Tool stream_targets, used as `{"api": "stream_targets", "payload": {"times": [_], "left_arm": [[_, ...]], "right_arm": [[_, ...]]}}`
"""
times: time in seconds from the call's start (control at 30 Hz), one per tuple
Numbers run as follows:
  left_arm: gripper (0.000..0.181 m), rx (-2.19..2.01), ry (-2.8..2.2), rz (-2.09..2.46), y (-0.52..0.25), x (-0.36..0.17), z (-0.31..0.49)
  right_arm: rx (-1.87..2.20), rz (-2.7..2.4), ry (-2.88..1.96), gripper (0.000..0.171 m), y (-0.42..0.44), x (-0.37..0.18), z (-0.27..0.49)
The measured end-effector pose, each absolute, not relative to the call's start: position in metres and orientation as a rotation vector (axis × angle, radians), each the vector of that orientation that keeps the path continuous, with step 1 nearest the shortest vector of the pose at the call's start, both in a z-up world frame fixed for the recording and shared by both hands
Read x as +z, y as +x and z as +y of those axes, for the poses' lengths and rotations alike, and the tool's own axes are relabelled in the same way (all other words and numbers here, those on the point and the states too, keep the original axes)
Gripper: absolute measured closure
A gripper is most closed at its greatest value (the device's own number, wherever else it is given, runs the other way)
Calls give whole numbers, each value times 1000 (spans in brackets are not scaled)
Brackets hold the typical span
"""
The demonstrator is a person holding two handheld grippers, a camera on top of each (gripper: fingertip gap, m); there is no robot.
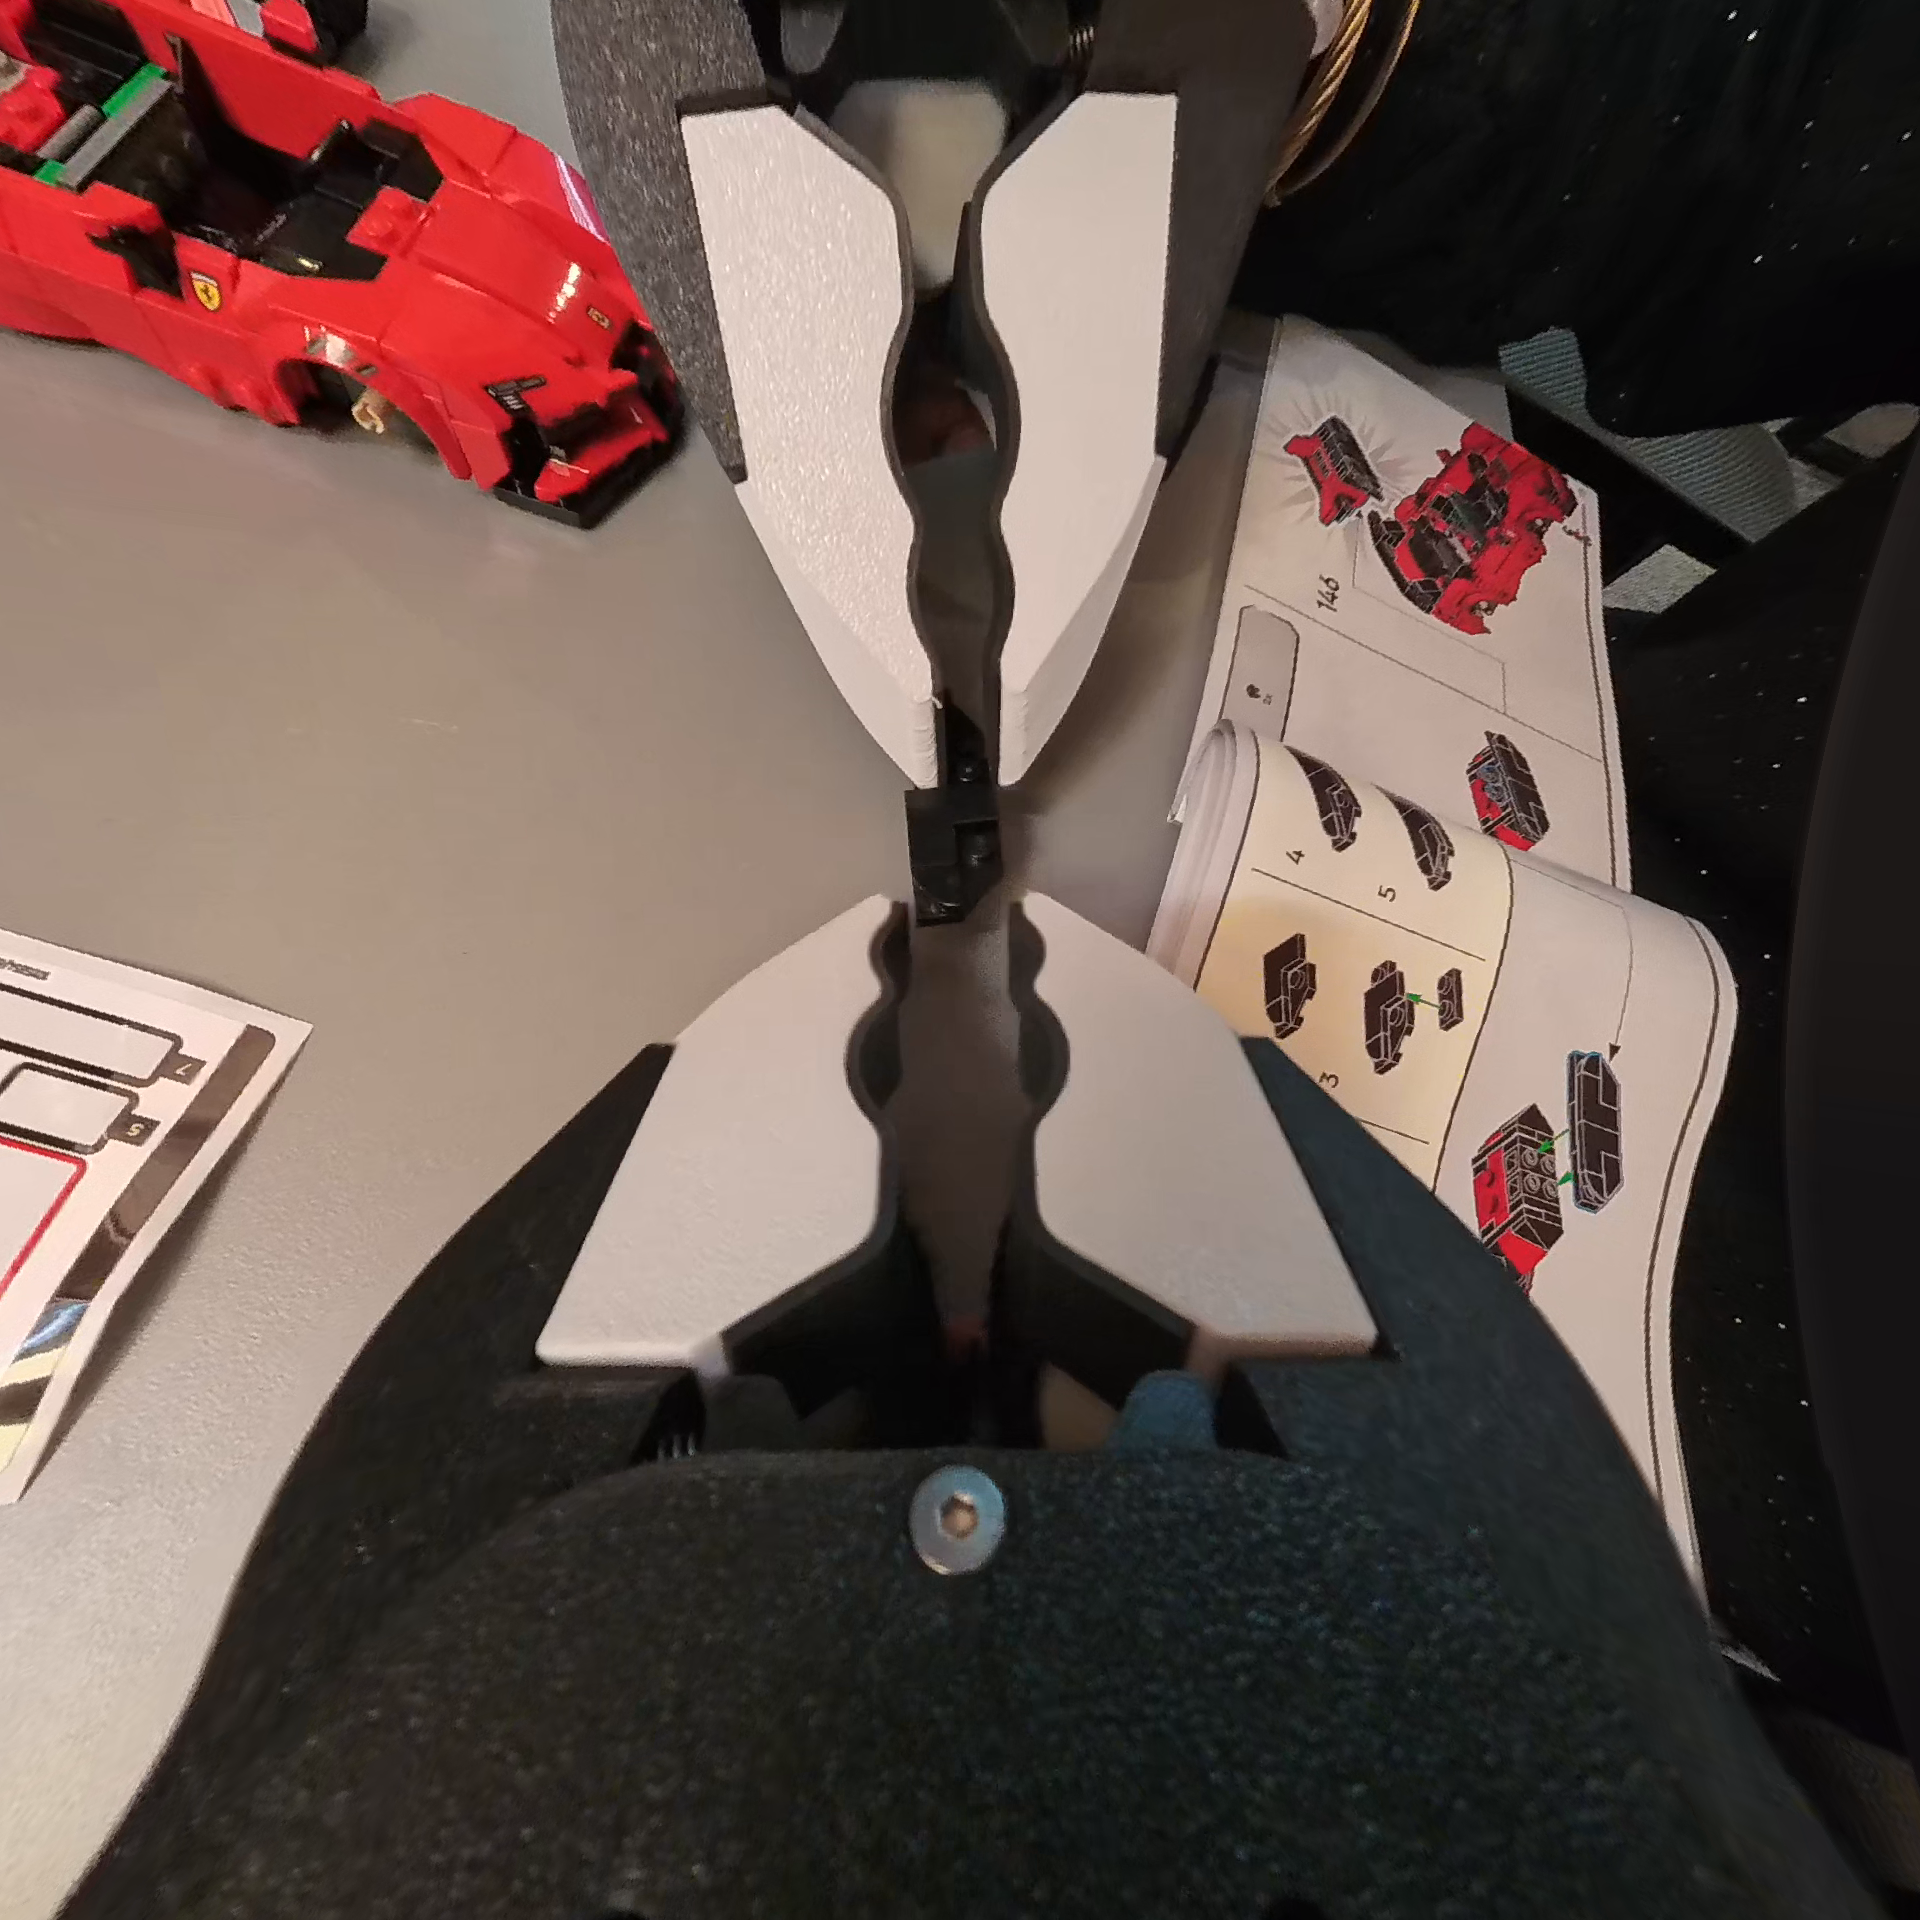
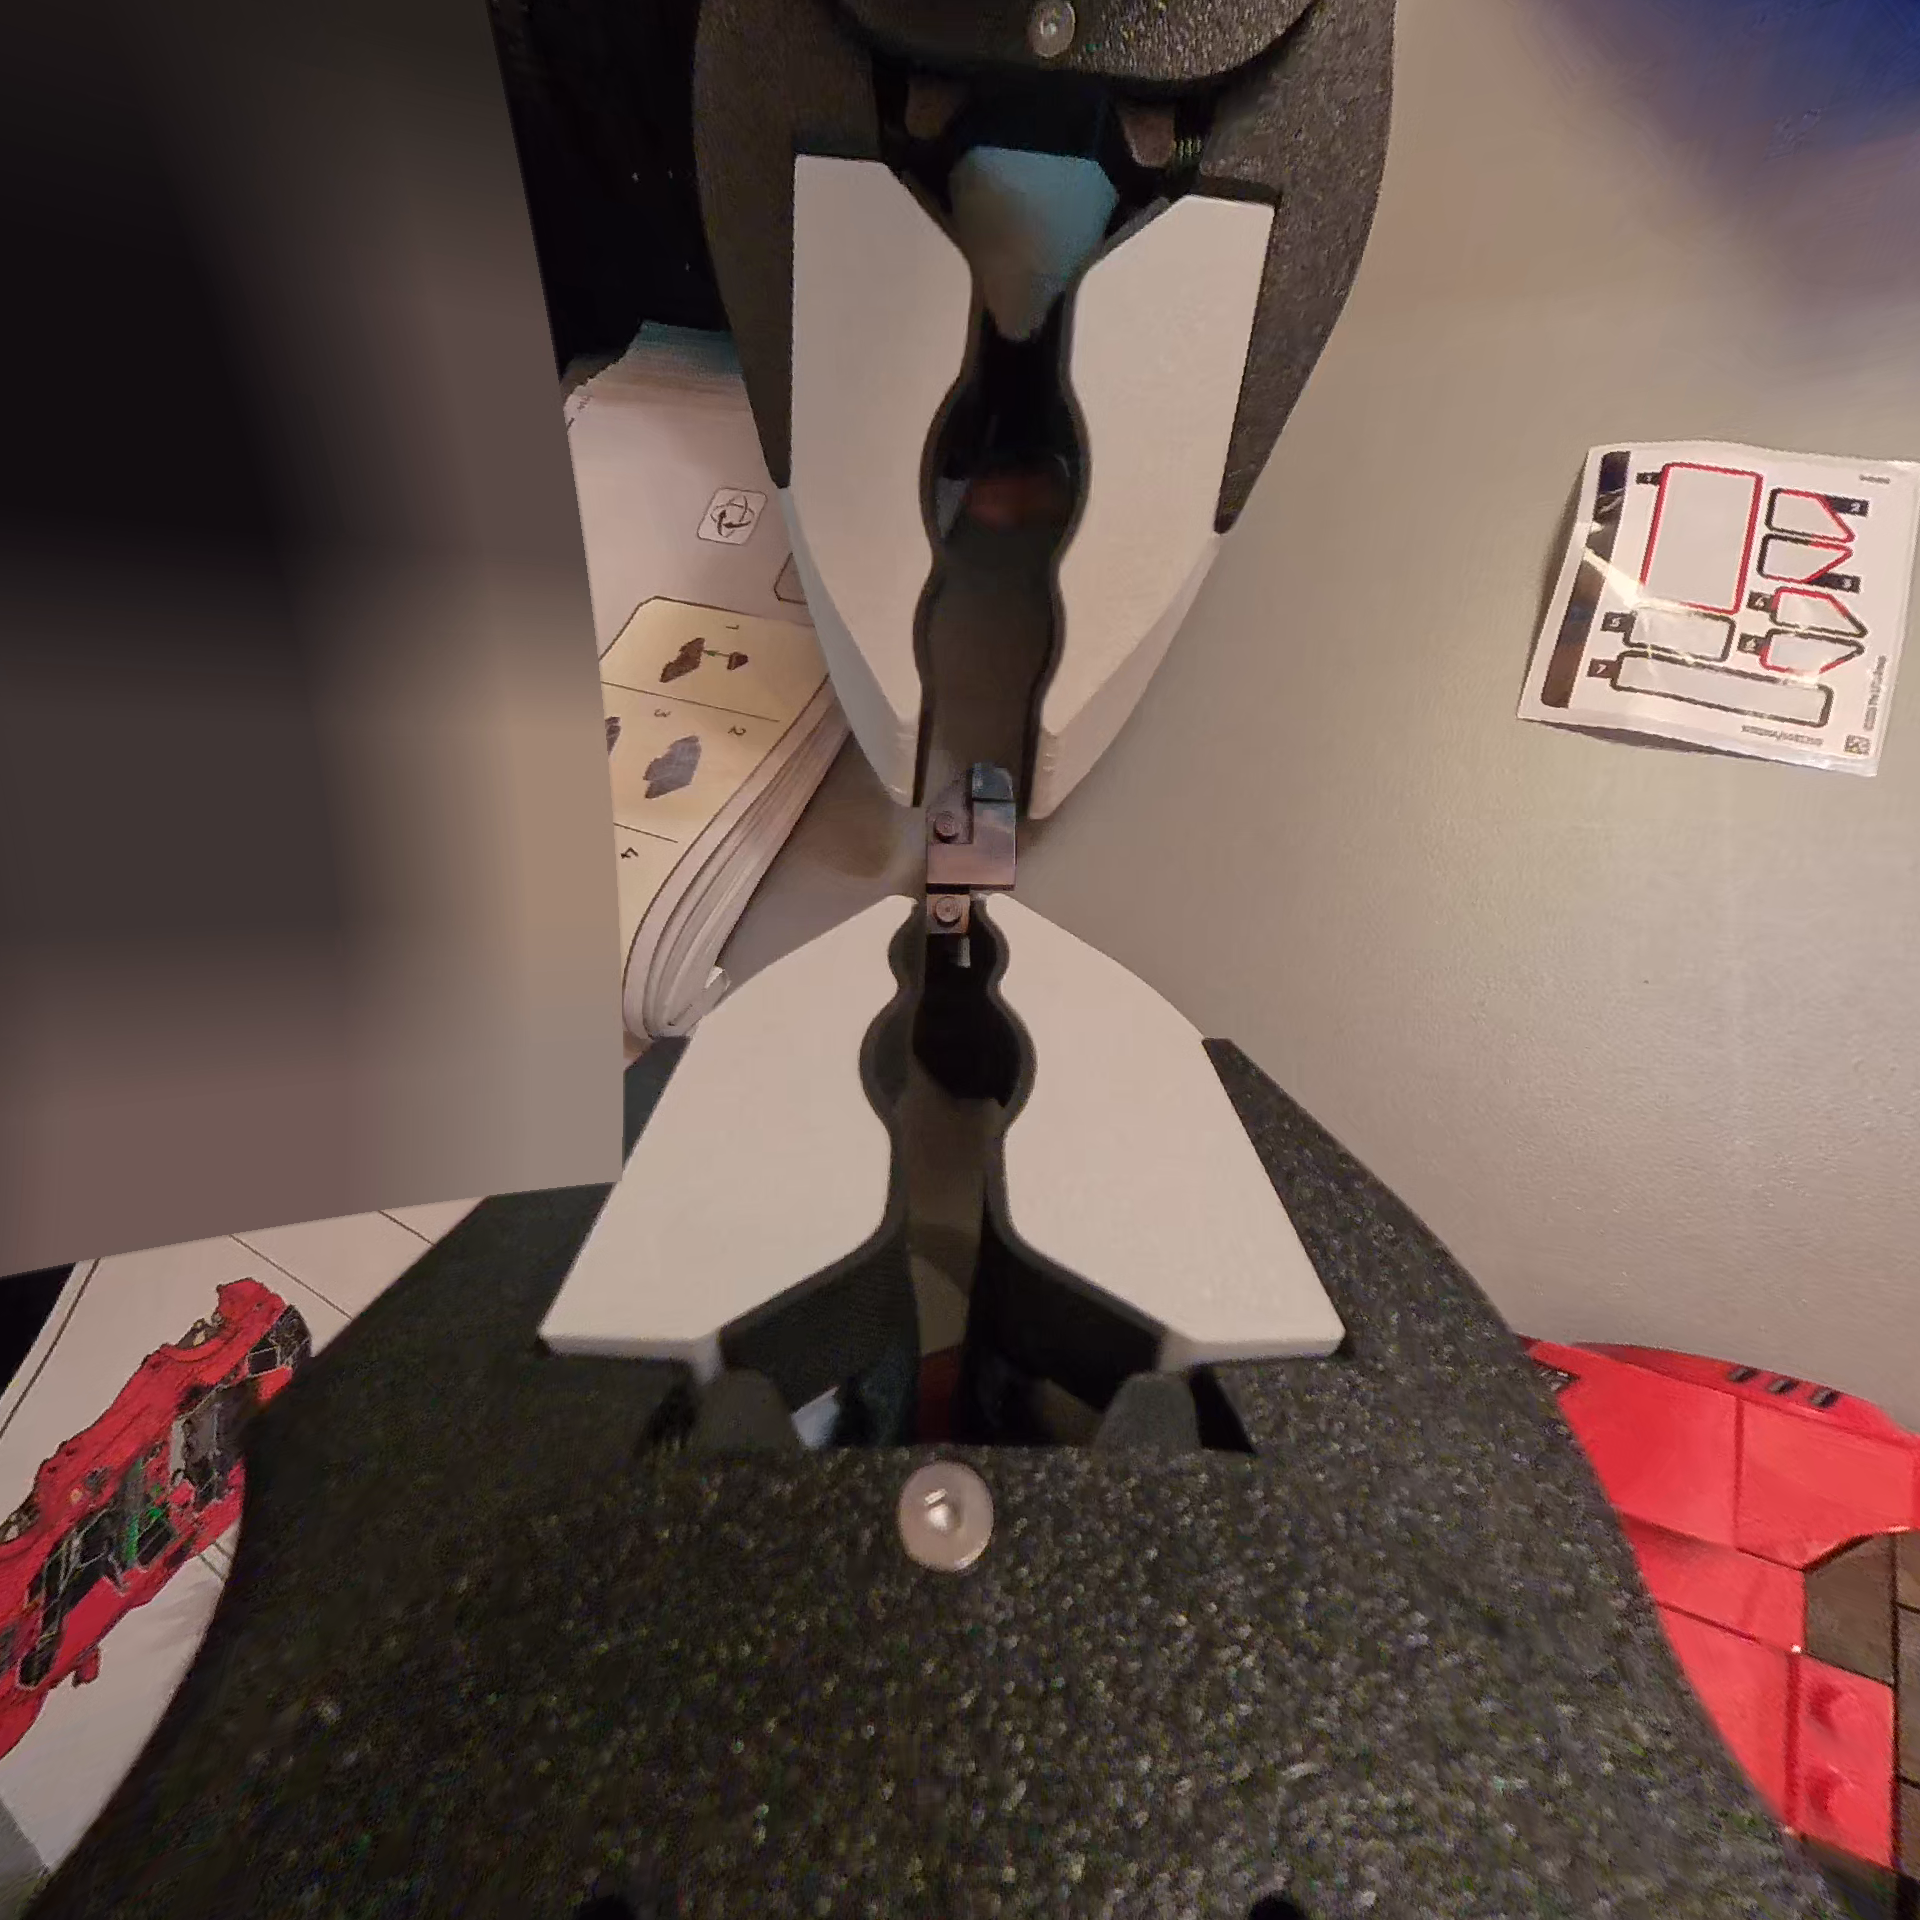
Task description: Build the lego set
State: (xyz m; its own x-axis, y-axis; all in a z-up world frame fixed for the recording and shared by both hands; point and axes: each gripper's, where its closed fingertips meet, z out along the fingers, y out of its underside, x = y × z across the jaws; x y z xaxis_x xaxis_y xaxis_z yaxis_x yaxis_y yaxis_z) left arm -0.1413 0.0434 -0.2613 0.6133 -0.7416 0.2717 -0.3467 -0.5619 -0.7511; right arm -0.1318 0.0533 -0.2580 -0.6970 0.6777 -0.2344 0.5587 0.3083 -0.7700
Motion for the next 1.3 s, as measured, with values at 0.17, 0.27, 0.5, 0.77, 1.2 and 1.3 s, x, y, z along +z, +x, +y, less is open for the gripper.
{"api": "stream_targets", "payload": {"times": [0.17,0.27,0.5,0.77,1.2,1.3], "left_arm": [[153,-697,-2186,856,-145,-265,47],[155,-671,-2169,898,-142,-265,47],[164,-645,-2206,960,-142,-272,41],[153,-636,-2210,939,-144,-271,42],[172,-882,-1964,603,-142,-215,60],[170,-1059,-1888,458,-146,-199,61]], "right_arm": [[1296,-2433,-1137,163,-134,-260,51],[1251,-2459,-1115,163,-135,-264,46],[1080,-2544,-1069,140,-122,-268,60],[971,-2555,-1040,150,-125,-274,62],[889,-2198,-631,155,-148,-215,68],[764,-2108,-526,154,-153,-201,70]]}}
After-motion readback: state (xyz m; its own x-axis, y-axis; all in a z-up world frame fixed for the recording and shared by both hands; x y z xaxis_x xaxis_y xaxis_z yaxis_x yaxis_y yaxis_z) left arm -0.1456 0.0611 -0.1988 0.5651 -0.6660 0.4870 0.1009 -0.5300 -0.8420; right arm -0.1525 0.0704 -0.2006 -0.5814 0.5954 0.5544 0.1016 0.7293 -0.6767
